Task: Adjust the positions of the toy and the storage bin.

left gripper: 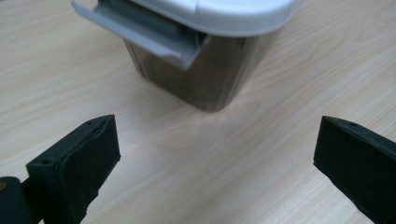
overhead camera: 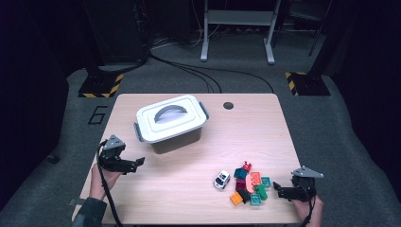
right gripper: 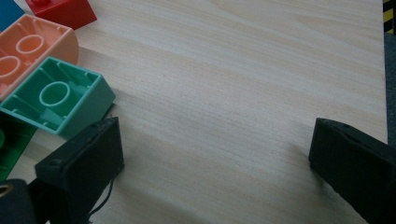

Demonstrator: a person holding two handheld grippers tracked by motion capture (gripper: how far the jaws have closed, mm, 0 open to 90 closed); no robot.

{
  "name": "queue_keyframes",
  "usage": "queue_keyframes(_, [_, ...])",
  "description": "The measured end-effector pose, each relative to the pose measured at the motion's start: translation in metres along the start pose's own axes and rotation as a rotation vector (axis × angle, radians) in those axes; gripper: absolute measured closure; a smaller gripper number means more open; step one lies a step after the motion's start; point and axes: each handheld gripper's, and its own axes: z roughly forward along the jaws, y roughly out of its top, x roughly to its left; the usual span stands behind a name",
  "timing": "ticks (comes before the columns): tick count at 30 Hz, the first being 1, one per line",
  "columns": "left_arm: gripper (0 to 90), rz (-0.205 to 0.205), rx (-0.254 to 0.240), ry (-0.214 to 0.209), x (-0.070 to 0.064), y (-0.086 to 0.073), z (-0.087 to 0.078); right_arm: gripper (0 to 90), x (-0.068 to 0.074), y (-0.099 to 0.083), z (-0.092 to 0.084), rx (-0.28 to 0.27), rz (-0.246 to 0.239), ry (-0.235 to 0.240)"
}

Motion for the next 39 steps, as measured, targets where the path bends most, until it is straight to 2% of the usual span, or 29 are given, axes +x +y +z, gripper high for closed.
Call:
queue_keyframes(11, [0.1,0.037,-0.027,0.004,0.006,0.037,-0.006,2.2,0.000,0.000,0.000,0.000,0.000,0.000])
queue_keyframes(15, [0.1,0.067,-0.018,-0.004,0.007,0.056,0.001,2.2,0.000,0.000,0.000,0.000,0.000,0.000])
queue_keyframes(22, [0.0,0.094,-0.029,-0.003,0.007,0.077,0.013,2.2,0.000,0.000,0.000,-0.001,-0.001,0.000])
queue_keyframes(25, [0.2,0.107,-0.015,-0.011,0.008,0.084,0.020,2.2,0.000,0.000,0.000,-0.001,0.000,0.000])
queue_keyframes(28, [3.3,0.104,-0.011,-0.022,0.010,0.091,0.027,2.2,0.000,0.000,0.000,-0.001,-0.001,0.000])
queue_keyframes(30, [6.3,0.116,-0.002,-0.025,0.011,0.094,0.031,2.2,0.000,0.000,0.000,-0.001,0.000,0.000])
queue_keyframes(33, [15.1,0.118,0.016,0.003,0.011,0.099,0.039,2.2,0.000,0.000,0.000,-0.001,-0.001,0.000])
queue_keyframes(35, [16.7,0.113,0.011,0.002,0.013,0.103,0.043,2.2,0.000,0.000,0.000,-0.001,-0.001,0.000])
queue_keyframes(37, [22.0,0.110,-0.010,0.003,0.014,0.106,0.047,2.2,0.000,0.000,0.000,-0.001,0.000,0.000])
queue_keyframes(39, [24.4,0.105,-0.015,-0.039,0.017,0.109,0.051,2.2,0.000,0.000,0.000,-0.001,-0.001,0.000])
